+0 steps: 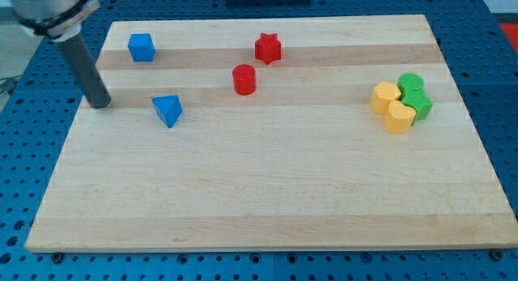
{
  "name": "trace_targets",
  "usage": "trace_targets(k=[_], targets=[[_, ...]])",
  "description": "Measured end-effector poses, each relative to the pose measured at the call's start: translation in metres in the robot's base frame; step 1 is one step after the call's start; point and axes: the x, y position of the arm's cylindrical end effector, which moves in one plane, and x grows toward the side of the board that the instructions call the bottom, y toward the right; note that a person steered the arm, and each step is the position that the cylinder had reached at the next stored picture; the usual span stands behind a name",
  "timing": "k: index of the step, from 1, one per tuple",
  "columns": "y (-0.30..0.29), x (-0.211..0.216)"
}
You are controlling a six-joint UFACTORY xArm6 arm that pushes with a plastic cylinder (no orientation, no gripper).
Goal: Place the blue triangle to the left of the red circle
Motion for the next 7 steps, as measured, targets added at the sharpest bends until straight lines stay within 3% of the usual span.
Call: trace_targets(k=[4,7], targets=[[0.061,0.058],[0.194,0.023]])
